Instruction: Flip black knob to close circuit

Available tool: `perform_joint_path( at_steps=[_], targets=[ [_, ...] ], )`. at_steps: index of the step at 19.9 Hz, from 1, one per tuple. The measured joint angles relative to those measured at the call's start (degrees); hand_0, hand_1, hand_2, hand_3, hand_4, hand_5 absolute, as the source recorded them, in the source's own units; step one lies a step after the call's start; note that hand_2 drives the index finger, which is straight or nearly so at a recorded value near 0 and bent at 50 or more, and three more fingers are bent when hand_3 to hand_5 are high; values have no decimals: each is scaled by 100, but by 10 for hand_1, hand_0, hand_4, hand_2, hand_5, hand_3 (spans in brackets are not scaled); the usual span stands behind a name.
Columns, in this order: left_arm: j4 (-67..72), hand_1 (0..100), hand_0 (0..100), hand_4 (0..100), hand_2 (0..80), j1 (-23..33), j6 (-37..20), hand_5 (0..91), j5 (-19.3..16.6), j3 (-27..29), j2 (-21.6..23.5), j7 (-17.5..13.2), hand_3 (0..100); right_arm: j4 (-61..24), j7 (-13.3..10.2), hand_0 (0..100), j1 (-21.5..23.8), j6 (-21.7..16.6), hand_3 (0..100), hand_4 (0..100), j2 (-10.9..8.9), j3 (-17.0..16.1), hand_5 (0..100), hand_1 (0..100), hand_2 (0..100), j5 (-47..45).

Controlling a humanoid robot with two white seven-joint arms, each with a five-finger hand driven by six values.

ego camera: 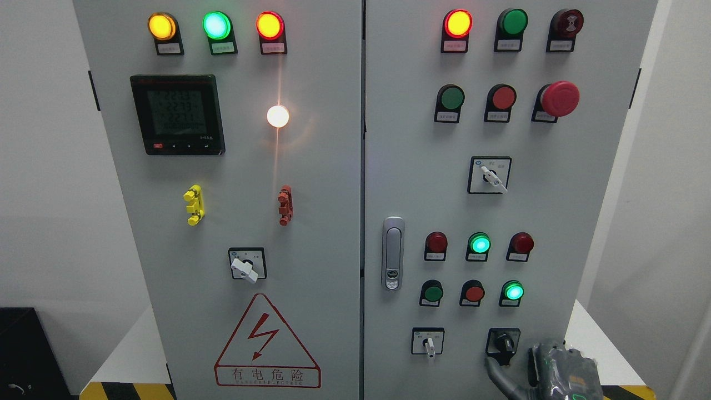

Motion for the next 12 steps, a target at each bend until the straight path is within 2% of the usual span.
perform_joint_path(
  at_steps=[10, 12],
  targets=[
    [1, 556, 120, 0, 0, 0, 0, 0, 0, 1, 0, 4, 0, 19, -23, 0, -22, 0, 1000, 988, 2, -59, 998, 7, 914, 12],
    [1, 556, 120, 0, 0, 0, 0, 0, 0, 1, 0, 14, 0, 23, 59, 0, -31, 0, 1000, 987, 0, -79, 998, 8, 914, 14]
  ],
)
